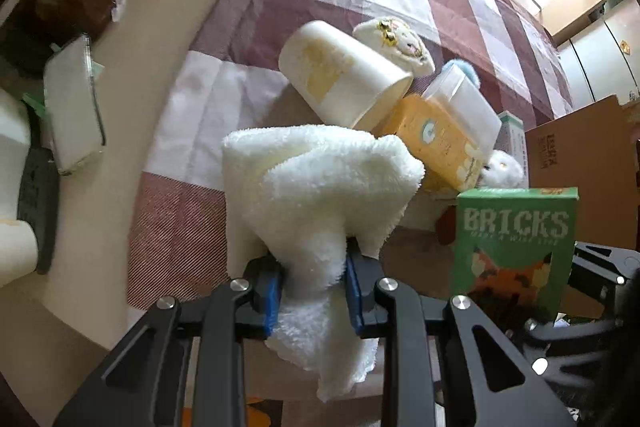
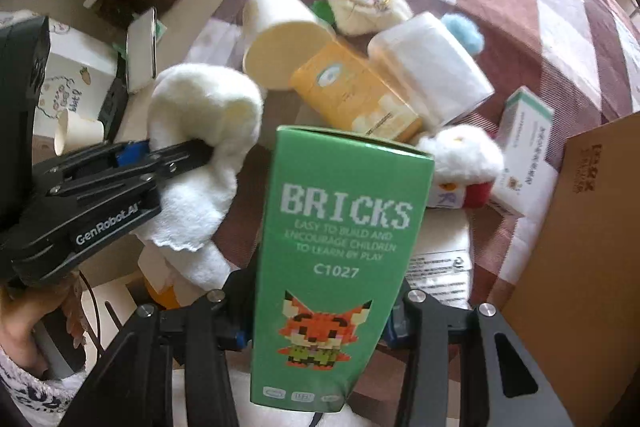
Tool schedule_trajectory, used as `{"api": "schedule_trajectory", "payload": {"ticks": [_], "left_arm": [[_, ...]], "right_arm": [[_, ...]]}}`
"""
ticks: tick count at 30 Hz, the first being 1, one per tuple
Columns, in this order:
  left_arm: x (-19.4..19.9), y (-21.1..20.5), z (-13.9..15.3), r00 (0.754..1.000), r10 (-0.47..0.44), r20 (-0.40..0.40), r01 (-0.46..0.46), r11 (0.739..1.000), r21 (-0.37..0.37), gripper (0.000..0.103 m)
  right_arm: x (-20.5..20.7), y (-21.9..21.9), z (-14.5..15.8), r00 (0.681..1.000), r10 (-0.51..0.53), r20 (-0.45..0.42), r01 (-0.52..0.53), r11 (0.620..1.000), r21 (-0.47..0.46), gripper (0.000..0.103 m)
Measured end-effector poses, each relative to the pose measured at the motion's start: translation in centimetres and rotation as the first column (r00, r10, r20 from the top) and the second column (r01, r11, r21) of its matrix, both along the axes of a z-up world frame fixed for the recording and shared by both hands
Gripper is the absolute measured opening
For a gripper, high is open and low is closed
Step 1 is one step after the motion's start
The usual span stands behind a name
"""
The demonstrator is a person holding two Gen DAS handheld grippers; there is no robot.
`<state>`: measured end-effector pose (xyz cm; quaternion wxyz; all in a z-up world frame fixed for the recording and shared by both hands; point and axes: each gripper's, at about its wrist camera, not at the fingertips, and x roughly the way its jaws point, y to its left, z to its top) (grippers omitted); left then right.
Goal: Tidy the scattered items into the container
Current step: 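Lift the towel and BRICKS box and carry both over the cardboard box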
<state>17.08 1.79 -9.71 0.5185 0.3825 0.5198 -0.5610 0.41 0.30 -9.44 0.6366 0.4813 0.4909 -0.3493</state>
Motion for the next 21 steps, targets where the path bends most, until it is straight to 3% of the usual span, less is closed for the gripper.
{"api": "schedule_trajectory", "payload": {"ticks": [18,20,21], "left_arm": [[-4.1,0.0,8.2,0.994,-0.102,0.029,0.103,0.993,-0.055,0.027],[-4.9,-0.4,8.7,0.992,-0.12,0.033,0.122,0.991,-0.063,0.027],[-5.3,-0.6,9.1,0.991,-0.131,0.036,0.133,0.989,-0.067,0.027]], "right_arm": [[-3.6,-1.1,7.1,0.999,-0.037,-0.011,0.035,0.993,-0.115,0.047],[-4.1,-1.0,7.6,0.983,-0.182,-0.018,0.178,0.975,-0.133,0.047],[-4.4,-1.0,7.9,0.982,-0.188,-0.018,0.184,0.973,-0.139,0.047]]}}
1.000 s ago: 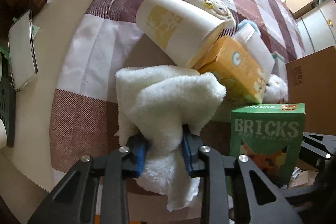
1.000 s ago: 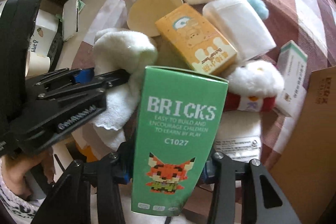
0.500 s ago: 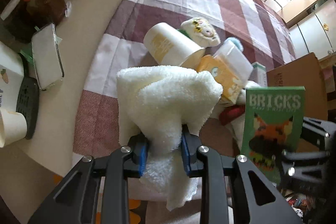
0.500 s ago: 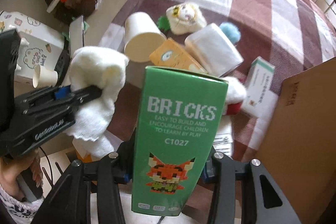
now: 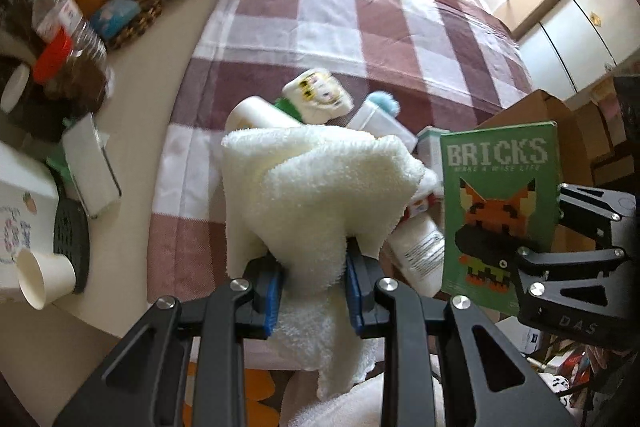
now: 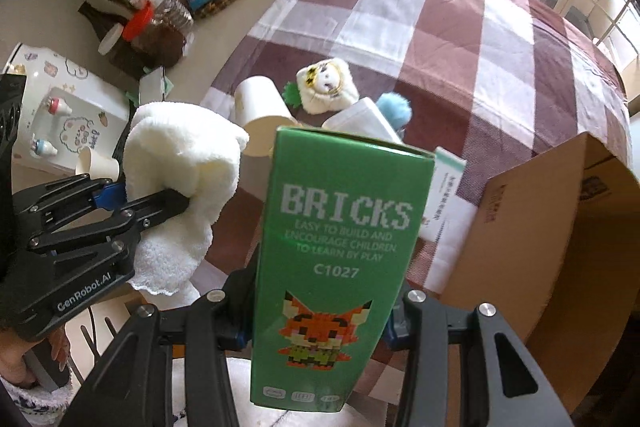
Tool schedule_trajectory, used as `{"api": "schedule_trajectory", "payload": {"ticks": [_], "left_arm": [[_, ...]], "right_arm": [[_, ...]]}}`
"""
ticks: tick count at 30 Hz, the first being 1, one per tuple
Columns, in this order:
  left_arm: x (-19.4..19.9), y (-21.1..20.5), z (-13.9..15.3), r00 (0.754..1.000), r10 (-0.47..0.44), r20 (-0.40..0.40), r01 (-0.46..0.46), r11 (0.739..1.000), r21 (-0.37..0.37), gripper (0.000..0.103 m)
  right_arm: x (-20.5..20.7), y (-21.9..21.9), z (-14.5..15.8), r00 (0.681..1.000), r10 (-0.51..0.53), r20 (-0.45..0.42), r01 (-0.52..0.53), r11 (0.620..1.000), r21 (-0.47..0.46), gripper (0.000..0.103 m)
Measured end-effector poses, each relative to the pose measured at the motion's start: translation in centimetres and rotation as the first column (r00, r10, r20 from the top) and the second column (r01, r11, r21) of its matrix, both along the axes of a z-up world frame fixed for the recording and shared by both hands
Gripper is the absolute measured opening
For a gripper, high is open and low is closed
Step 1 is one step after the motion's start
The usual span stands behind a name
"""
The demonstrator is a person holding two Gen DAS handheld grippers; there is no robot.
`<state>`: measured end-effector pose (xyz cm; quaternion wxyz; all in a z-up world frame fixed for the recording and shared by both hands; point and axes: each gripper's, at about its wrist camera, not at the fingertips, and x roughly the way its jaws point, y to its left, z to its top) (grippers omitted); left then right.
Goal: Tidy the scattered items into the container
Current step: 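Lift the towel and BRICKS box and carry both over the cardboard box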
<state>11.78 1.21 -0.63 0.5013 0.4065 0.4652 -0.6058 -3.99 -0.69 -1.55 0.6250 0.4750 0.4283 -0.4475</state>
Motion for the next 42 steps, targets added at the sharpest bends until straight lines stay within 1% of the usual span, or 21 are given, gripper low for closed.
{"api": "schedule_trajectory", "payload": {"ticks": [6,14,22,32,42], "left_arm": [[-2.9,-1.4,2.0,0.998,-0.067,0.008,0.067,0.997,-0.025,0.027],[-6.5,-2.3,3.2,0.99,-0.14,-0.013,0.14,0.99,-0.032,0.027],[-9.5,-2.9,5.2,0.978,-0.208,-0.031,0.206,0.976,-0.071,0.027],[-14.2,-3.1,7.3,0.951,-0.304,-0.064,0.297,0.95,-0.101,0.028],[-19.3,-2.8,8.9,0.917,-0.389,-0.087,0.378,0.918,-0.124,0.028]], "right_arm": [[-2.0,-0.1,1.9,0.998,-0.064,-0.016,0.063,0.998,-0.021,0.047],[-5.1,0.4,3.9,0.991,-0.131,-0.005,0.13,0.991,-0.041,0.047],[-8.8,1.8,5.6,0.977,-0.213,0.02,0.213,0.975,-0.067,0.047],[-12.8,3.8,7.4,0.952,-0.305,0.034,0.307,0.947,-0.094,0.047],[-16.9,6.3,7.8,0.928,-0.371,0.038,0.373,0.923,-0.099,0.047]]}}
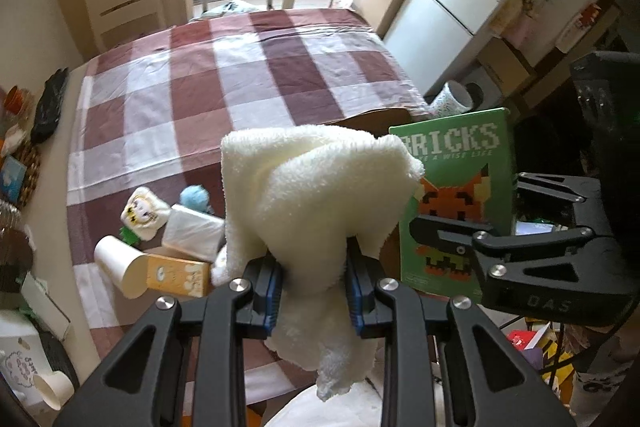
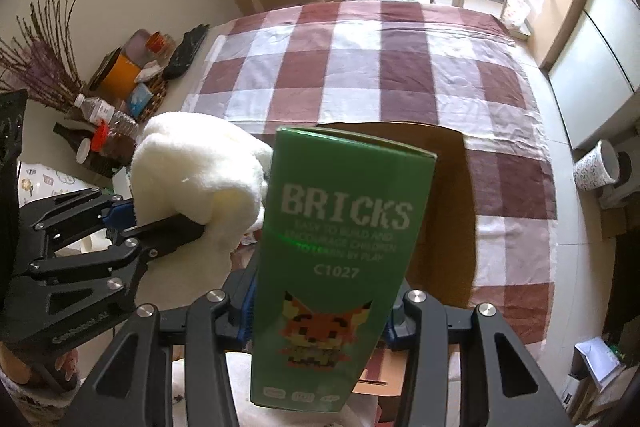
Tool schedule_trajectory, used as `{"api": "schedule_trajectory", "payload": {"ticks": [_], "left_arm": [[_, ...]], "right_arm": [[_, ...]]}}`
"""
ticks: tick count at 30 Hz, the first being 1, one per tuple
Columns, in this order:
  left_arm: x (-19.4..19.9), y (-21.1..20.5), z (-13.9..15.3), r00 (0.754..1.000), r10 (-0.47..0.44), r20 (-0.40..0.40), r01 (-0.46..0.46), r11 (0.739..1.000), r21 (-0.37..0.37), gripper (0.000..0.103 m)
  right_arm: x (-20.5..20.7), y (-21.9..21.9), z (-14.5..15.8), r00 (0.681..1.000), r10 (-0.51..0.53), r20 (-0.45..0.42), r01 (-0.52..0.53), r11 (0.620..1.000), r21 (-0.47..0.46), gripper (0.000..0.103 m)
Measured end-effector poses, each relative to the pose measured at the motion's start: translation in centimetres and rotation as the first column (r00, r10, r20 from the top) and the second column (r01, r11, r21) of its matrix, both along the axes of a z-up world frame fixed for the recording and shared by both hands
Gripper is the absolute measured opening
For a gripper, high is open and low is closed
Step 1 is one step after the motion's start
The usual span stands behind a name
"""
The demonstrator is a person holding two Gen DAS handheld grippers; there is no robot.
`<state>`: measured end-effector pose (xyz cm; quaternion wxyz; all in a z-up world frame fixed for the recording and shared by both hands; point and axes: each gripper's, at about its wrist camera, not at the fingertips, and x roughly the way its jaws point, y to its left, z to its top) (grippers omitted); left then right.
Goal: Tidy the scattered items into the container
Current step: 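Lift the towel and BRICKS box and carry both over the cardboard box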
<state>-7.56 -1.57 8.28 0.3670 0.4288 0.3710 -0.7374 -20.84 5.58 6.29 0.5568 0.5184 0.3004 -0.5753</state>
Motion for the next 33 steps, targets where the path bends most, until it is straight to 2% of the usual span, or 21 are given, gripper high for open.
{"api": "schedule_trajectory", "payload": {"ticks": [15,19,25,33], "left_arm": [[-7.4,0.3,0.6,0.993,-0.077,-0.087,0.079,0.997,0.025,0.028],[-8.6,0.1,-1.0,0.99,-0.048,-0.13,0.058,0.996,0.074,0.028],[-9.0,0.3,-3.6,0.993,-0.002,-0.122,0.017,0.992,0.127,0.028],[-8.8,0.6,-5.5,0.996,0.034,-0.088,-0.02,0.987,0.157,0.028]], "right_arm": [[-5.8,2.9,-0.2,0.998,-0.059,-0.029,0.059,0.998,0.018,0.047],[-6.6,3.2,-1.1,0.998,-0.047,-0.037,0.048,0.998,0.04,0.047],[-7.3,3.3,-3.0,0.999,-0.036,-0.032,0.038,0.997,0.074,0.047],[-6.7,2.8,-4.4,1.0,-0.002,-0.032,0.005,0.994,0.106,0.047]]}}
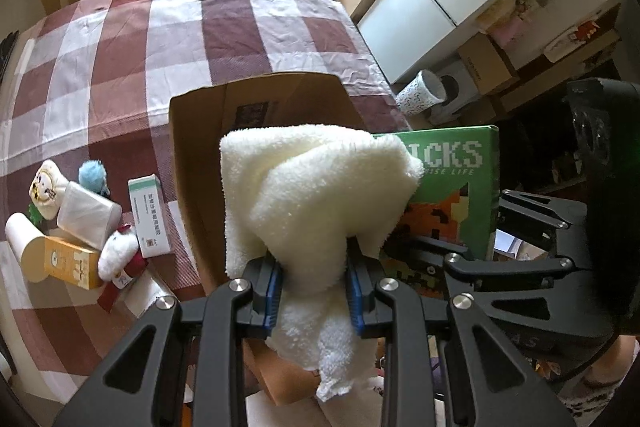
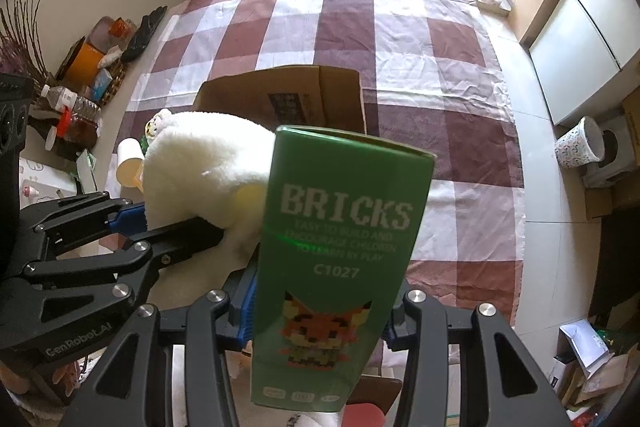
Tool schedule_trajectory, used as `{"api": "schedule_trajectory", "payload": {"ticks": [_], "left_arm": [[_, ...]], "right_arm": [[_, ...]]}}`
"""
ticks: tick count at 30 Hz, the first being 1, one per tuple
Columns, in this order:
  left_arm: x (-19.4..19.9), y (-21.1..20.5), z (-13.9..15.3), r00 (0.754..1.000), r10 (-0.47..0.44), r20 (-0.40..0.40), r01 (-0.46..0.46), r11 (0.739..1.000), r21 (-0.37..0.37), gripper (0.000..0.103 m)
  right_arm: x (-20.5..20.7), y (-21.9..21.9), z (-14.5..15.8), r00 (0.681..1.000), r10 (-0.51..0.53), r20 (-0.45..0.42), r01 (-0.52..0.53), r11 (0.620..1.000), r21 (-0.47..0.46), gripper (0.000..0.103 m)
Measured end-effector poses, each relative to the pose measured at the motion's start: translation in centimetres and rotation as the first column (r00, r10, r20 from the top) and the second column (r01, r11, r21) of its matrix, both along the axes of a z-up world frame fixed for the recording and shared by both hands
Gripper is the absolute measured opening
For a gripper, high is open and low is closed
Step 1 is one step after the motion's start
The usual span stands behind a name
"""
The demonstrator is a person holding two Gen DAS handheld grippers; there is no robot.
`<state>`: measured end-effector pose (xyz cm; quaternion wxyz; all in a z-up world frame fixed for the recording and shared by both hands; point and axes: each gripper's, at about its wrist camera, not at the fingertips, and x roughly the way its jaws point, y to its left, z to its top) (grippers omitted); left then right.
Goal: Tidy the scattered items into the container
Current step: 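Lift the towel and BRICKS box and carry both over the cardboard box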
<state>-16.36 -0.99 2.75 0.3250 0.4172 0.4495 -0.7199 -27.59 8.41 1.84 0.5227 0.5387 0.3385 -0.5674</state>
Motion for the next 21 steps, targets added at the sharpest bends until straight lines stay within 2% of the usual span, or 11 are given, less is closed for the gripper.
{"api": "schedule_trajectory", "payload": {"ticks": [10,21], "left_arm": [[0.5,0.1,-1.1,0.998,0.01,0.059,-0.011,1.0,0.017,0.028],[0.4,0.0,-1.6,0.997,0.005,0.08,-0.007,1.0,0.027,0.029]], "right_arm": [[0.7,-0.4,-1.9,1.0,0.024,0.017,-0.025,0.999,0.039,0.047],[0.9,-0.5,-3.0,0.999,0.021,0.038,-0.024,0.998,0.058,0.047]]}}
